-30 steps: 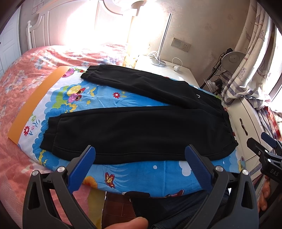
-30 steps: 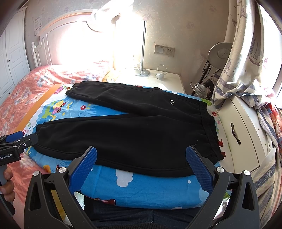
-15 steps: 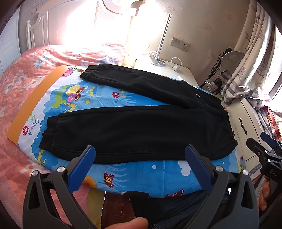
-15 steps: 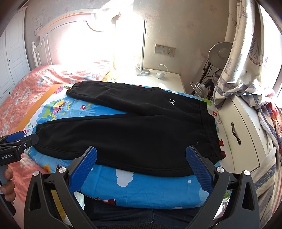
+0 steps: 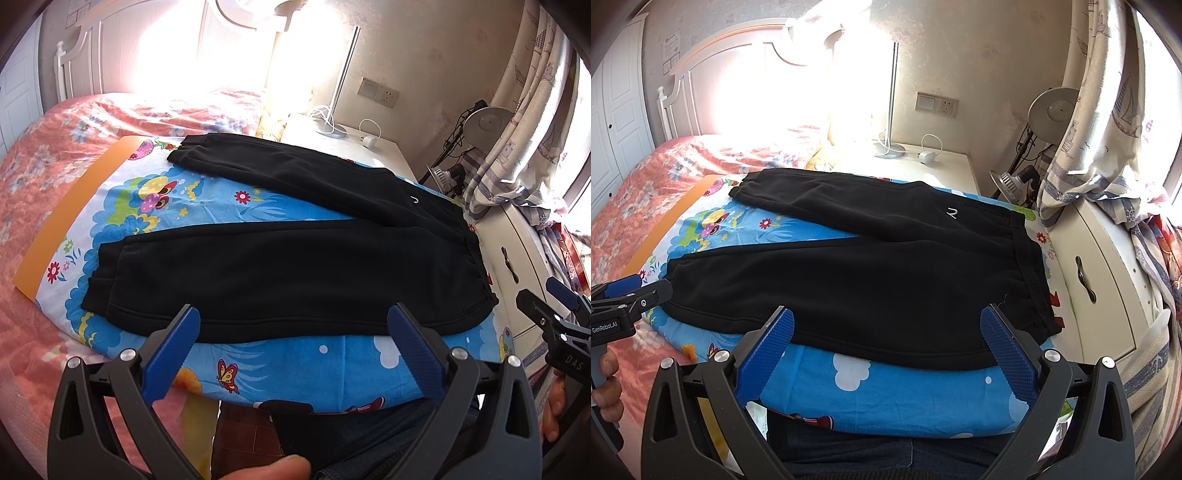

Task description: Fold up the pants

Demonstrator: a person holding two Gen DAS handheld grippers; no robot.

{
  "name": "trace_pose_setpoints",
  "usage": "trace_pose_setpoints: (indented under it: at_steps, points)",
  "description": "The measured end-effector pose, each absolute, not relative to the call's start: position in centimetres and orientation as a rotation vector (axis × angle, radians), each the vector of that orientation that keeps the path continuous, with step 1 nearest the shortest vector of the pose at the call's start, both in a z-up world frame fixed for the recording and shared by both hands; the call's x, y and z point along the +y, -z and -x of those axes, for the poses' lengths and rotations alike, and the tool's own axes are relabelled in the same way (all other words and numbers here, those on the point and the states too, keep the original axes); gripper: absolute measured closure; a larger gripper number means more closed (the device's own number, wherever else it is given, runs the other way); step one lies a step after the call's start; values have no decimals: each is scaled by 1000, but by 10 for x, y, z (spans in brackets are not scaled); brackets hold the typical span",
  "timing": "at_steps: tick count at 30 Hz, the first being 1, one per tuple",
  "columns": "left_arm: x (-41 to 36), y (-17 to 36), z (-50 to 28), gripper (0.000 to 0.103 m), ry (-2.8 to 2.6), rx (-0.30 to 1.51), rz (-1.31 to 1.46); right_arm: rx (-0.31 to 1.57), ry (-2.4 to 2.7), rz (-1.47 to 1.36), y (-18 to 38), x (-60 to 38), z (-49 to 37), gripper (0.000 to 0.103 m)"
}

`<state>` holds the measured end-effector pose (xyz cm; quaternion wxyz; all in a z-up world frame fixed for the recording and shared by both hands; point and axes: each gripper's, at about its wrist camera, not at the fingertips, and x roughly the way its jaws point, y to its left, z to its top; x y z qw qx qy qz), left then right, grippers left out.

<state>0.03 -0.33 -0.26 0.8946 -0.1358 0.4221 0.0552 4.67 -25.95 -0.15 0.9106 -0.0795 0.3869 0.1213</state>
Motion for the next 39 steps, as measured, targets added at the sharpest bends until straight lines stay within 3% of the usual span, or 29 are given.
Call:
trace_pose_setpoints:
  at_steps: [25, 29, 34, 39]
  points:
    - [-14, 6, -5, 2, -98, 818, 262, 846, -314, 134, 21, -263, -55, 5]
    - [-32, 30, -33, 2, -58, 797, 244, 1027, -408, 59, 80, -283, -103, 5]
    - [-68, 84, -101, 2, 58, 964, 274, 1090, -493, 83, 118, -326, -193, 5]
    - [-95, 124, -153, 2, 128, 1035, 333, 1086, -413, 360, 125, -363, -349, 5]
